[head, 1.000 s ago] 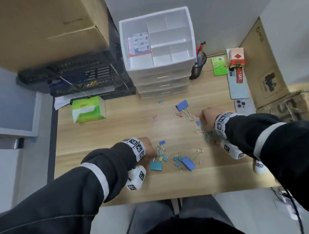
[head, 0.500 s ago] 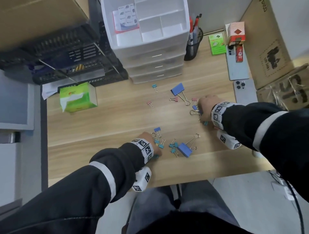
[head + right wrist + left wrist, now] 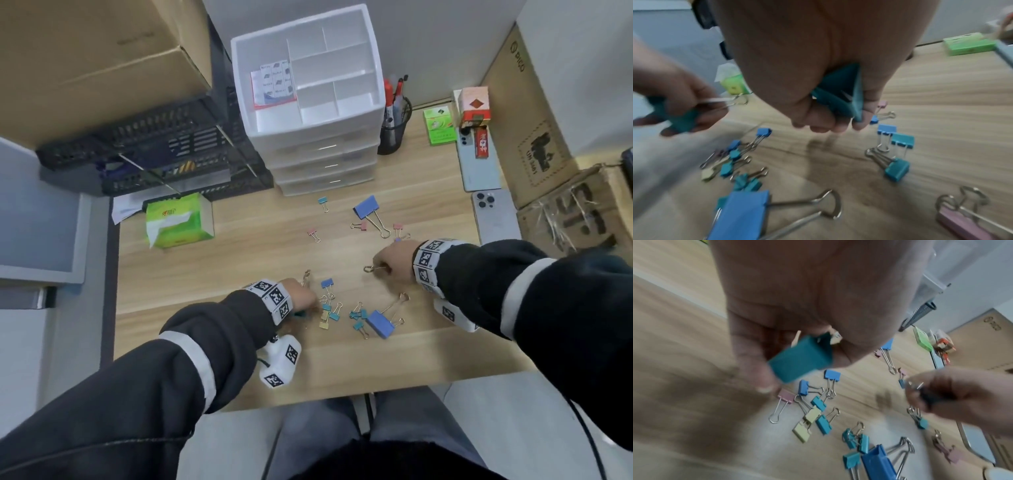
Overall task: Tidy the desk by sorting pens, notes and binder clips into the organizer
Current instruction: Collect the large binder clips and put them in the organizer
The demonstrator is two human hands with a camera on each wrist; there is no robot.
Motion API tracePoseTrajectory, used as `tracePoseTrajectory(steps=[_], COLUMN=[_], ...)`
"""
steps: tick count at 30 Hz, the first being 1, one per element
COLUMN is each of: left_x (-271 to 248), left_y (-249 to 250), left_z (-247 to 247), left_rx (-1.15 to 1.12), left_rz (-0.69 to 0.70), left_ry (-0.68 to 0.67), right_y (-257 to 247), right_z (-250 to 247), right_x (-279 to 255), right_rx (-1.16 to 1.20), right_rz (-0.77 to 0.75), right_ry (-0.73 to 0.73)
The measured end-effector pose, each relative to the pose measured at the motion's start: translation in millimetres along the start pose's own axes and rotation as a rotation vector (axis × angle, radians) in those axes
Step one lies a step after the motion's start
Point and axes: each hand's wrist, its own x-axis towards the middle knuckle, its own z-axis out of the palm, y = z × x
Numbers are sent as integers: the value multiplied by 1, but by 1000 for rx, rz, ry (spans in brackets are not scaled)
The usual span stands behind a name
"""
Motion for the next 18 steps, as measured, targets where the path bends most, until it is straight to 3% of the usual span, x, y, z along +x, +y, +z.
tracePoseTrajectory(steps=[6,13,18], left_x=[5,13,15], left_y=[-10,-14,-16], left_z=[4,14,15], left_rx=[-215,-393,-364], left_rz=[32,92,126], left_ry=[-5,19,4], right_y=[-19,-12,-15], right_z=[23,47,53], right_x=[3,4,4], right_rx=[-170,-265,-279], right_rz=[-108,-120,-118], right_ry=[-159,-17,3])
